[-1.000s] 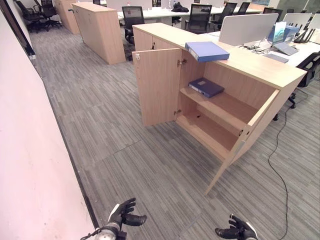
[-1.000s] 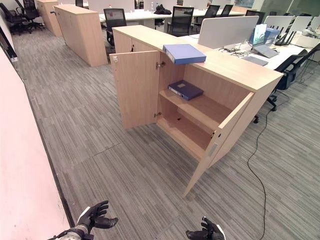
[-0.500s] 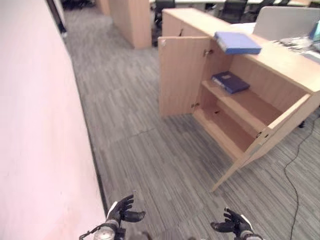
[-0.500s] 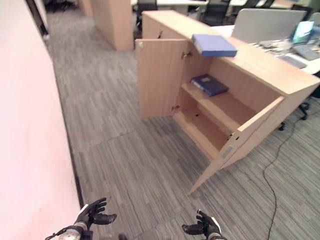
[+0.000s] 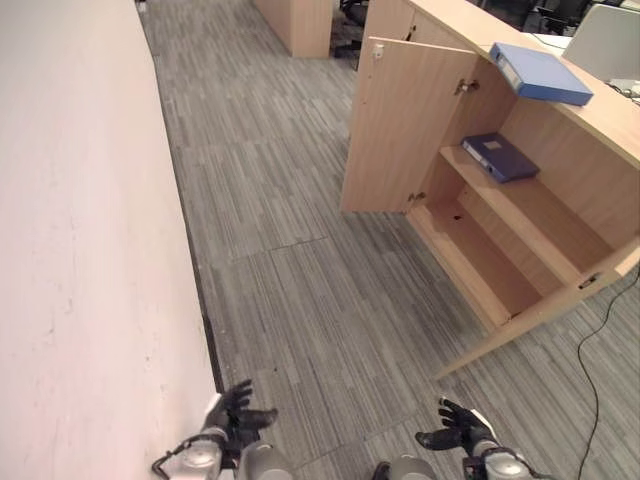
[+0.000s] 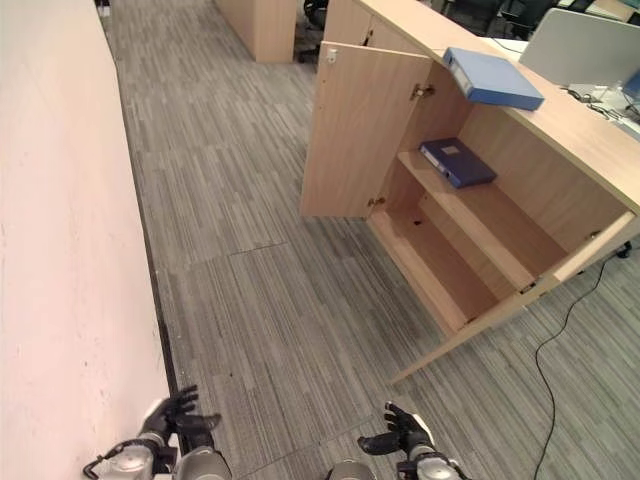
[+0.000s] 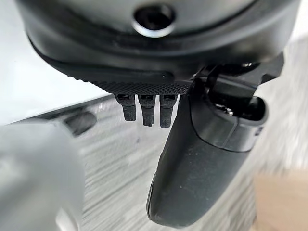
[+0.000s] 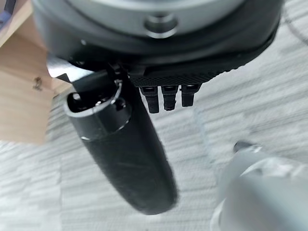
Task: Put the empty folder in the office cabinet
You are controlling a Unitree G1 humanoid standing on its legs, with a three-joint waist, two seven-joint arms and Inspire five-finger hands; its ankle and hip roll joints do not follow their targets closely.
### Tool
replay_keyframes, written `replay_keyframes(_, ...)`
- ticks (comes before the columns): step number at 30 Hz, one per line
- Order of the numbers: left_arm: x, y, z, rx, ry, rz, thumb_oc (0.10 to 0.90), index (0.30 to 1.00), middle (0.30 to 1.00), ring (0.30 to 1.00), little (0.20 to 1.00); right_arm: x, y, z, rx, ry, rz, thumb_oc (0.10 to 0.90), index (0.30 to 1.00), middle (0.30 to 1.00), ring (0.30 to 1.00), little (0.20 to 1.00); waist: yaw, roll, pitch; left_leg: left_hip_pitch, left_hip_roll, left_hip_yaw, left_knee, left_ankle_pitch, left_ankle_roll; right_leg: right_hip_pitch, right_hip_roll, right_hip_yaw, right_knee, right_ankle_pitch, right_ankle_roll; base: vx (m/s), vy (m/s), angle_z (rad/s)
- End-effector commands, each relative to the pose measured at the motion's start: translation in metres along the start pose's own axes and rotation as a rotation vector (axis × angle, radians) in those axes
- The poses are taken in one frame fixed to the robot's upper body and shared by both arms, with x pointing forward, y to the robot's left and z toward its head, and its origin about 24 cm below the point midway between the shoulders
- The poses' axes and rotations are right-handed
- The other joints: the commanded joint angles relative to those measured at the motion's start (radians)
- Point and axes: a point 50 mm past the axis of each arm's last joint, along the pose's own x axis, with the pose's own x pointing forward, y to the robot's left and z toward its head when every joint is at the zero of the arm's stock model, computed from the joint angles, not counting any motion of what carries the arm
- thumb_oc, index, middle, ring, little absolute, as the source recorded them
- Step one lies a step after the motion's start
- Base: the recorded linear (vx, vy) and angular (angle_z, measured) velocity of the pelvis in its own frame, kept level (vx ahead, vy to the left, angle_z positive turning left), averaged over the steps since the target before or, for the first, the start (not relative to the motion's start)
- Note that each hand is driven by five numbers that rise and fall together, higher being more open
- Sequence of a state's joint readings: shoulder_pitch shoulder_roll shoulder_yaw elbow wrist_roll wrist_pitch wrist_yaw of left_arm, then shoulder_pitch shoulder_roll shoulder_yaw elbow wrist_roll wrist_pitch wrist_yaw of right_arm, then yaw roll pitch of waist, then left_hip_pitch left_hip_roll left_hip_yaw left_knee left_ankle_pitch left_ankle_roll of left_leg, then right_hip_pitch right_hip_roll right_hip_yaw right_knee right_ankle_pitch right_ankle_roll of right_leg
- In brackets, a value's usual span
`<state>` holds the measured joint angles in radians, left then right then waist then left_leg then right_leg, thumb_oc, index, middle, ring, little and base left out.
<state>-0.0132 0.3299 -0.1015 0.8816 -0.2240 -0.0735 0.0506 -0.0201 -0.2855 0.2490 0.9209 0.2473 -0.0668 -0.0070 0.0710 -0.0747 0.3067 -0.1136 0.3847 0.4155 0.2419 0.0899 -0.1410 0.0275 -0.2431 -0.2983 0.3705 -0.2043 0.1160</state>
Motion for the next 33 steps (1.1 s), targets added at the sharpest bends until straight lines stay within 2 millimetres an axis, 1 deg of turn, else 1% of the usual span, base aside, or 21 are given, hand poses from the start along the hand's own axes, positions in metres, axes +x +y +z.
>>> replay_keyframes(1, 0.001, -0.015, 0.023, 0.005, -0.135, -0.058, 0.8, 0.9, 0.9, 0.9, 0.9, 0.002, -0.046, 0.041, -0.077, -0.134, -0.112, 0.8, 0.9, 0.9, 0.9, 0.9, 0.042, 0.095, -0.019, -0.101, 0.161, -0.245, -0.302, 0.153, -0.085, 0.111, 0.053, 0.049, 0.075, -0.217, 0.05, 0.48, 0.146, -0.33)
replay_keyframes(3, -0.001, -0.014, 0.021, 0.011, -0.132, -0.062, 0.8, 0.9, 0.9, 0.9, 0.9, 0.002, -0.044, 0.041, -0.067, -0.139, -0.104, 0.8, 0.9, 0.9, 0.9, 0.9, 0.071, 0.097, -0.039, -0.14, 0.135, -0.309, -0.293, 0.169, -0.101, 0.151, 0.055, 0.083, 0.024, -0.216, 0.064, 0.48, 0.158, -0.32)
replay_keyframes(4, -0.001, -0.014, 0.021, 0.012, -0.131, -0.062, 0.8, 0.9, 0.9, 0.9, 0.9, 0.002, -0.044, 0.041, -0.066, -0.138, -0.103, 0.8, 0.9, 0.9, 0.9, 0.9, 0.07, 0.094, -0.04, -0.14, 0.131, -0.31, -0.292, 0.167, -0.101, 0.154, 0.052, 0.08, 0.021, -0.217, 0.065, 0.58, 0.218, -0.37)
replay_keyframes(8, -0.002, -0.006, 0.015, 0.03, -0.112, -0.049, 0.8, 0.9, 0.9, 0.9, 0.9, 0.004, -0.034, 0.033, -0.042, -0.109, -0.081, 0.8, 0.9, 0.9, 0.9, 0.9, 0.112, 0.063, -0.086, -0.212, 0.038, -0.35, -0.191, 0.179, -0.09, 0.241, 0.005, 0.096, -0.083, -0.172, 0.106, 0.49, 0.22, -0.14)
replay_keyframes(9, -0.002, -0.005, 0.014, 0.035, -0.104, -0.042, 0.8, 0.9, 0.9, 0.9, 0.9, 0.006, -0.026, 0.035, -0.043, -0.106, -0.059, 0.8, 0.9, 0.9, 0.9, 0.9, 0.12, 0.043, -0.101, -0.224, -0.028, -0.358, -0.155, 0.166, -0.069, 0.23, -0.024, 0.114, -0.091, -0.084, 0.129, 0.48, 0.257, -0.11)
replay_keyframes(10, -0.002, -0.005, 0.014, 0.035, -0.104, -0.041, 0.8, 0.9, 0.9, 0.9, 0.9, 0.006, -0.026, 0.035, -0.043, -0.106, -0.058, 0.8, 0.9, 0.9, 0.9, 0.9, 0.12, 0.039, -0.102, -0.225, -0.031, -0.355, -0.154, 0.164, -0.067, 0.228, -0.029, 0.114, -0.09, -0.084, 0.131, 0.5, 0.312, -0.36)
replay_keyframes(11, 0.0, -0.003, 0.017, 0.044, -0.111, -0.033, 0.8, 0.9, 0.9, 0.9, 0.9, 0.009, -0.019, 0.043, -0.078, -0.122, -0.037, 0.8, 0.9, 0.9, 0.9, 0.9, 0.133, 0.016, -0.112, -0.237, -0.077, -0.33, -0.129, 0.132, -0.033, 0.19, -0.065, 0.131, -0.053, 0.057, 0.146, 0.32, 0.216, -0.56)
replay_keyframes(12, 0.0, -0.003, 0.02, 0.047, -0.121, -0.036, 0.8, 0.9, 0.9, 0.9, 0.9, 0.01, -0.017, 0.047, -0.093, -0.134, -0.03, 0.8, 0.9, 0.9, 0.9, 0.9, 0.137, 0.01, -0.115, -0.238, -0.092, -0.315, -0.118, 0.116, -0.018, 0.17, -0.078, 0.13, -0.043, 0.116, 0.146, 0.32, 0.216, -0.93)
replay_keyframes(13, 0.0, -0.003, 0.02, 0.048, -0.121, -0.036, 0.8, 0.9, 0.9, 0.9, 0.9, 0.01, -0.017, 0.047, -0.093, -0.134, -0.029, 0.8, 0.9, 0.9, 0.9, 0.9, 0.14, 0.007, -0.117, -0.24, -0.093, -0.311, -0.117, 0.115, -0.017, 0.166, -0.08, 0.134, -0.043, 0.117, 0.146, 0.17, 0.143, -0.89)
replay_keyframes(15, 0.0, -0.003, 0.026, 0.052, -0.144, -0.042, 0.8, 0.9, 0.9, 0.9, 0.9, 0.011, -0.012, 0.058, -0.109, -0.171, -0.012, 0.8, 0.9, 0.9, 0.9, 0.9, 0.147, 0.003, -0.121, -0.237, -0.137, -0.277, -0.096, 0.074, 0.023, 0.124, -0.117, 0.12, 0.017, 0.244, 0.146, 0.24, 0.248, -0.73)
replay_keyframes(16, 0.0, -0.002, 0.028, 0.05, -0.152, -0.042, 0.8, 0.9, 0.9, 0.9, 0.9, 0.011, -0.011, 0.061, -0.102, -0.182, -0.009, 0.8, 0.9, 0.9, 0.9, 0.9, 0.145, 0.008, -0.121, -0.224, -0.153, -0.261, -0.095, 0.055, 0.041, 0.106, -0.128, 0.109, 0.048, 0.275, 0.146, 0.3, 0.346, -0.51)
replay_keyframes(18, 0.001, -0.002, 0.033, 0.054, -0.164, -0.038, 0.8, 0.9, 0.9, 0.9, 0.9, 0.013, -0.008, 0.064, -0.091, -0.187, -0.01, 0.8, 0.9, 0.9, 0.9, 0.9, 0.137, 0.02, -0.103, -0.166, -0.205, -0.198, -0.112, -0.002, 0.097, 0.036, -0.167, 0.03, 0.187, 0.346, 0.135, 0.31, 0.47, -0.51)
replay_keyframes(20, 0.002, -0.003, 0.033, 0.038, -0.164, -0.031, 0.8, 0.9, 0.9, 0.9, 0.9, 0.013, -0.008, 0.061, -0.087, -0.173, -0.012, 0.8, 0.9, 0.9, 0.9, 0.9, 0.105, 0.032, -0.086, -0.111, -0.24, -0.185, -0.138, -0.022, 0.118, -0.04, -0.072, 0.08, 0.231, 0.277, 0.127, 0.21, 0.327, -0.38)
replay_keyframes(21, 0.002, -0.003, 0.034, 0.037, -0.164, -0.032, 0.8, 0.9, 0.9, 0.9, 0.9, 0.013, -0.009, 0.061, -0.087, -0.174, -0.012, 0.8, 0.9, 0.9, 0.9, 0.9, 0.108, 0.036, -0.088, -0.113, -0.235, -0.183, -0.139, -0.02, 0.118, -0.043, -0.066, 0.083, 0.227, 0.282, 0.126, 0.13, 0.176, -0.37)
replay_keyframes(22, 0.002, -0.004, 0.034, 0.021, -0.164, -0.026, 0.8, 0.9, 0.9, 0.9, 0.9, 0.013, -0.01, 0.059, -0.091, -0.165, -0.019, 0.8, 0.9, 0.9, 0.9, 0.9, 0.094, 0.04, -0.076, -0.089, -0.262, -0.177, -0.149, -0.038, 0.129, -0.082, -0.02, 0.083, 0.216, 0.237, 0.117, 0.22, 0.201, -0.21)
replay_keyframes(23, 0.003, -0.004, 0.035, 0.007, -0.168, -0.024, 0.8, 0.9, 0.9, 0.9, 0.9, 0.013, -0.014, 0.058, -0.089, -0.156, -0.036, 0.8, 0.9, 0.9, 0.9, 0.9, 0.08, 0.049, -0.062, -0.049, -0.287, -0.17, -0.163, -0.062, 0.133, -0.132, 0.026, 0.048, 0.156, 0.163, 0.111, 0.22, 0.197, -0.1)
replay_keyframes(24, 0.003, -0.005, 0.035, 0.007, -0.169, -0.025, 0.8, 0.9, 0.9, 0.9, 0.9, 0.013, -0.014, 0.058, -0.089, -0.157, -0.036, 0.8, 0.9, 0.9, 0.9, 0.9, 0.082, 0.052, -0.064, -0.051, -0.282, -0.171, -0.164, -0.059, 0.132, -0.132, 0.031, 0.047, 0.151, 0.168, 0.109, 0.31, 0.128, -0.3)
replay_keyframes(25, 0.003, -0.005, 0.035, 0.007, -0.166, -0.025, 0.8, 0.9, 0.9, 0.9, 0.9, 0.013, -0.019, 0.054, -0.081, -0.139, -0.06, 0.8, 0.9, 0.9, 0.9, 0.9, 0.064, 0.062, -0.055, 0.002, -0.292, -0.165, -0.179, -0.083, 0.127, -0.181, 0.046, 0.018, 0.075, 0.101, 0.084, 0.17, 0.026, -0.5)
replay_keyframes(28, 0.002, -0.006, 0.031, 0.009, -0.156, -0.03, 0.8, 0.9, 0.9, 0.9, 0.9, 0.012, -0.027, 0.049, -0.064, -0.124, -0.09, 0.8, 0.9, 0.9, 0.9, 0.9, 0.027, 0.076, -0.038, 0.069, -0.305, -0.168, -0.196, -0.116, 0.122, -0.272, 0.063, 0.027, -0.001, 0.138, 0.068, 0.38, -0.007, -0.39)
replay_keyframes(30, 0.002, -0.004, 0.026, 0.03, -0.139, -0.03, 0.8, 0.9, 0.9, 0.9, 0.9, 0.009, -0.038, 0.037, -0.015, -0.087, -0.131, 0.8, 0.9, 0.9, 0.9, 0.9, -0.031, 0.082, -0.029, 0.163, -0.325, -0.183, -0.216, -0.173, 0.098, -0.317, 0.036, 0.004, -0.226, 0.24, 0.088, 0.51, -0.132, -0.09)
replay_keyframes(33, 0.001, -0.001, 0.023, 0.032, -0.136, -0.024, 0.8, 0.9, 0.9, 0.9, 0.9, 0.005, -0.045, 0.026, 0.022, -0.05, -0.161, 0.8, 0.9, 0.9, 0.9, 0.9, -0.065, 0.101, -0.022, 0.22, -0.317, -0.195, -0.199, -0.227, 0.081, -0.368, -0.037, -0.01, -0.323, 0.311, 0.117, 0.43, -0.147, 0.08)
